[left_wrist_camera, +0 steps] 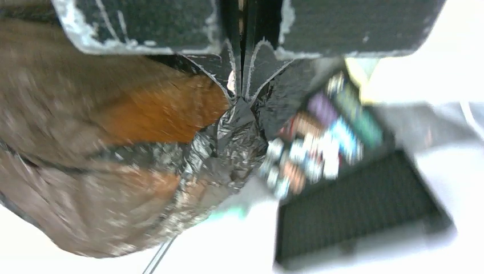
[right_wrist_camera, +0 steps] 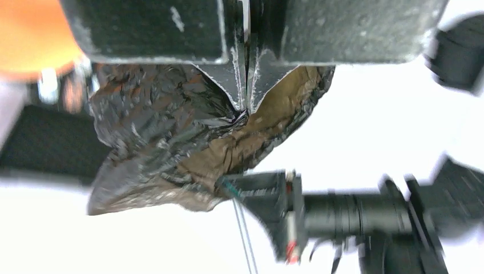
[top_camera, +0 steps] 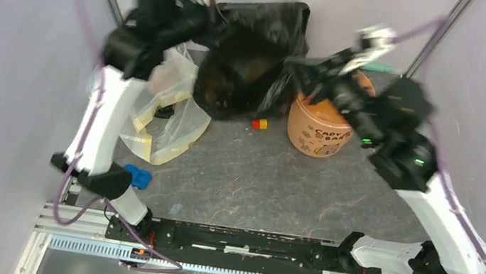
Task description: Put the trash bags into the trash bin
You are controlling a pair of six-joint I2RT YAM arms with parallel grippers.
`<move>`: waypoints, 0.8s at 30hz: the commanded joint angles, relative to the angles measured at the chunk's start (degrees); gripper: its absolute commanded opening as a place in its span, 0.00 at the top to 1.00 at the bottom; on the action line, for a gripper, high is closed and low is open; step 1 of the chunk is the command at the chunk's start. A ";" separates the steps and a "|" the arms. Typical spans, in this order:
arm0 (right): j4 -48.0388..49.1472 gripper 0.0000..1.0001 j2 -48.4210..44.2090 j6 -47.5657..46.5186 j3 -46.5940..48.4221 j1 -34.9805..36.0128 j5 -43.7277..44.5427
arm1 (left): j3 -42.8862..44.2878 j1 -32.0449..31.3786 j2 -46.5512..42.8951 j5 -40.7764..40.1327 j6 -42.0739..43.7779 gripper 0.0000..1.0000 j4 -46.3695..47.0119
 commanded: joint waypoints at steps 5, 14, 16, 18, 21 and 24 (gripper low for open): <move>15.02 1.00 -8.59 -2.75 13.97 -0.10 -12.31 | -4.42 0.12 -32.32 8.80 -13.00 0.98 29.85; 13.03 1.00 -23.50 -0.27 -43.85 -0.12 -0.96 | -72.79 0.07 -58.71 -0.53 -22.37 0.98 43.97; 12.71 1.00 -23.20 1.13 -52.70 -0.12 -1.22 | -82.46 0.05 -58.03 1.11 -27.32 0.98 42.58; 14.20 1.00 -23.44 2.50 -58.48 -0.13 -3.10 | -87.74 0.05 -56.19 4.49 -30.58 0.98 40.67; 16.14 1.00 -25.78 3.07 -61.83 -0.10 -6.18 | -86.61 -0.05 -53.69 9.45 -31.13 0.98 32.84; 14.65 1.00 -28.45 2.19 -60.44 -0.10 -6.52 | -79.24 -0.08 -53.36 11.14 -28.13 0.98 21.89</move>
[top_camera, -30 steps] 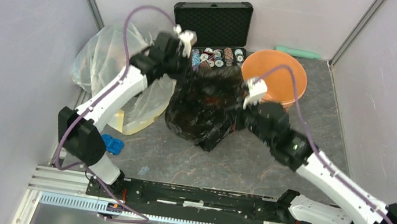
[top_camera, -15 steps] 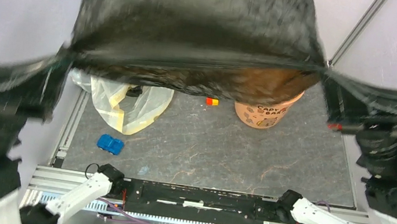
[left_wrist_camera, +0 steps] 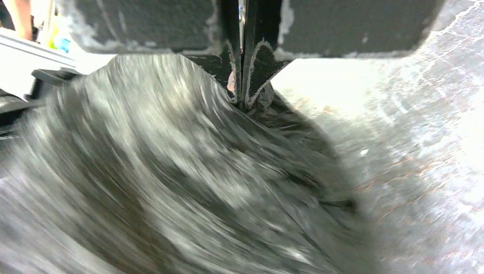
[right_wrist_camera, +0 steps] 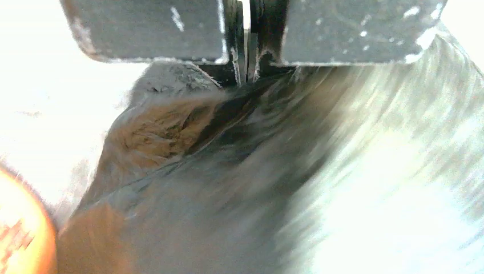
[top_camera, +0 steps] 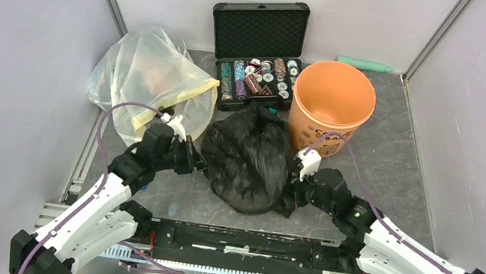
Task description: Put the trash bags into the trash bin
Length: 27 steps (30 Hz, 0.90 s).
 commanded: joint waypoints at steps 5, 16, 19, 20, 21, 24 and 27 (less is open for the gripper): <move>2.38 1.00 -9.84 -1.32 12.42 -0.02 -2.52 | 25.00 -0.10 -4.87 6.84 3.31 0.97 -20.04; -8.25 1.00 -8.50 -4.59 36.11 -0.07 12.41 | 46.69 -0.06 0.12 4.76 6.14 0.94 -26.97; -8.39 1.00 -4.48 -6.52 43.42 -0.06 15.90 | 52.84 -0.07 4.98 5.96 5.80 0.97 -25.46; -7.81 1.00 -3.32 -7.15 45.90 -0.06 17.26 | 55.25 -0.06 6.19 6.22 5.59 0.98 -24.58; -7.47 1.00 -2.32 -7.94 48.23 -0.04 18.64 | 57.27 -0.06 7.32 6.01 5.40 0.98 -23.78; -4.86 1.00 0.11 -10.56 52.74 -0.06 22.12 | 63.46 -0.06 11.20 5.84 4.25 0.98 -22.02; 0.27 1.00 0.63 -13.35 54.22 -0.03 26.59 | 65.27 -0.08 14.54 8.98 0.89 0.98 -16.84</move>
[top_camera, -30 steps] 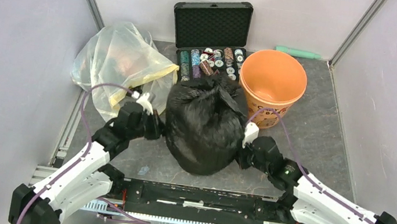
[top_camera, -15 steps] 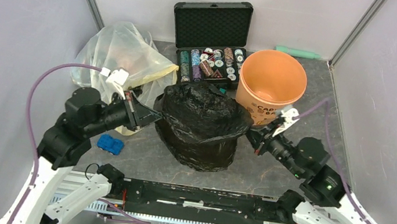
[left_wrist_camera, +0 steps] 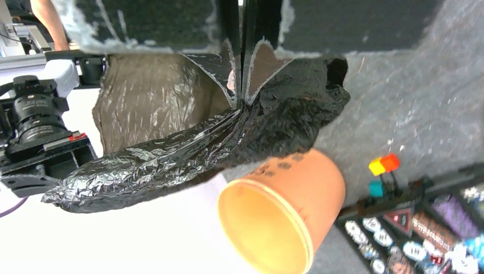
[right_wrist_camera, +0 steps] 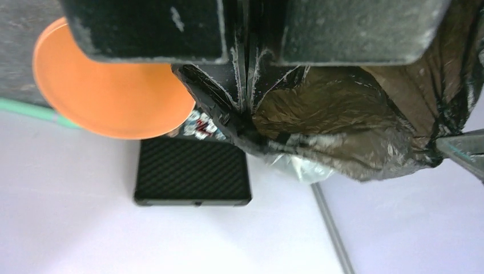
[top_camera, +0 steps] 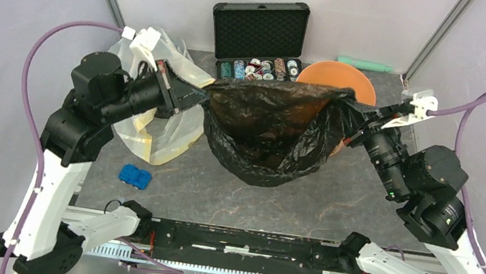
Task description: Put the trash bags into the trash bin
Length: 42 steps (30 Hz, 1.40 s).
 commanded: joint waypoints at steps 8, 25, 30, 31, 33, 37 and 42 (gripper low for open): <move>18.97 1.00 1.26 -14.74 6.43 -0.05 16.44 | -1.37 -0.04 7.11 14.26 -16.15 0.98 32.71; 42.30 1.00 7.43 -33.55 6.08 -0.10 23.66 | 1.59 -0.01 21.40 10.98 -28.34 0.98 61.58; 47.14 1.00 8.84 -36.72 3.59 -0.06 24.79 | 0.87 -0.06 26.35 11.14 -28.59 0.98 64.39; 47.57 1.00 9.29 -37.09 3.55 -0.06 24.96 | 0.89 -0.02 27.06 11.20 -28.67 0.98 64.68; 48.32 1.00 10.18 -37.65 3.54 -0.02 25.01 | 0.96 -0.01 28.36 11.20 -28.59 0.98 65.53; 50.97 1.00 12.09 -39.47 3.96 -0.08 26.46 | 1.90 -0.01 30.43 10.61 -27.83 0.98 65.94; 52.03 1.00 16.31 -42.95 8.11 -0.15 27.71 | 5.25 -0.04 33.92 10.58 -27.71 0.98 65.89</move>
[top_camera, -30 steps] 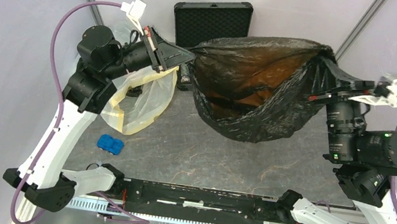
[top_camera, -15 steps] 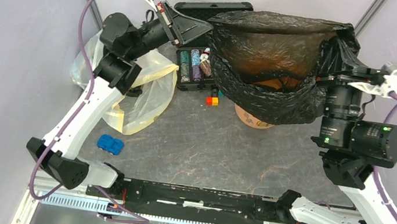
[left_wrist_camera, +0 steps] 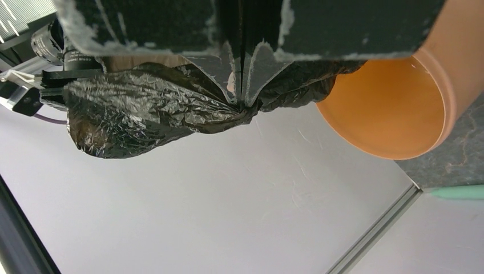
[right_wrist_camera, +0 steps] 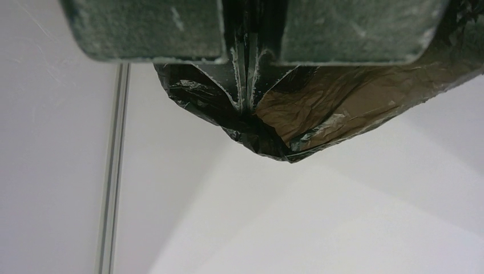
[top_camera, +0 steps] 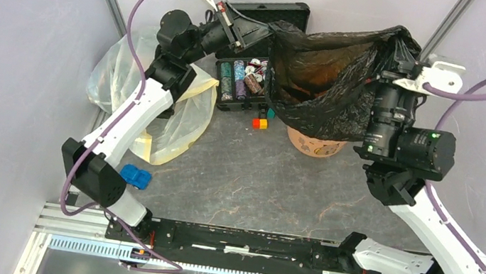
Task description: Put the trash bags into the trash bin
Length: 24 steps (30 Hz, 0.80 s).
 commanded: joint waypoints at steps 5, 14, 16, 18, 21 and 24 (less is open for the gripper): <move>6.78 1.00 6.24 -7.88 5.31 -0.99 2.69 | 8.18 0.14 5.49 -0.22 -1.34 0.98 4.22; 10.32 1.00 11.36 -9.38 7.21 -5.27 -0.08 | 16.15 0.81 11.54 -0.04 -2.18 0.98 4.32; 9.99 1.00 12.91 -8.80 8.28 -6.97 -0.70 | 18.17 1.08 13.03 0.09 -2.51 0.98 4.25; 9.84 1.00 14.26 -7.70 8.93 -8.45 -1.50 | 20.03 1.24 14.47 0.22 -2.90 0.98 4.28; 9.24 1.00 15.14 -5.13 9.32 -10.86 -2.94 | 22.57 1.46 16.77 0.74 -3.53 0.98 4.35; 7.51 1.00 16.04 -1.51 10.08 -13.56 -4.76 | 24.24 1.76 18.53 1.09 -4.34 0.98 4.57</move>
